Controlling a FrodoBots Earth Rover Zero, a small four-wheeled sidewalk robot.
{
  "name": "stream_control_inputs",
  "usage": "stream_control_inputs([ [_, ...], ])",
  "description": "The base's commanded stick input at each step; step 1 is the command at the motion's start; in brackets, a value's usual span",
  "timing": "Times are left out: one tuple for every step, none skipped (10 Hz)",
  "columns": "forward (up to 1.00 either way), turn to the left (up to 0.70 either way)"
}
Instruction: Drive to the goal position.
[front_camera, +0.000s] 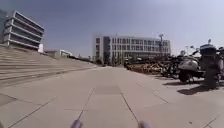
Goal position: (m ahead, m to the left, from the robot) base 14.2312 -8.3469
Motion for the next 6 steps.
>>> stream_control_inputs([
  [0.07,-0.14],
  [0.07,-0.15],
  [0.06,-0.13],
  [0.06,-0.13],
  [0.06,-0.13],
  [0.06,-0.13],
])
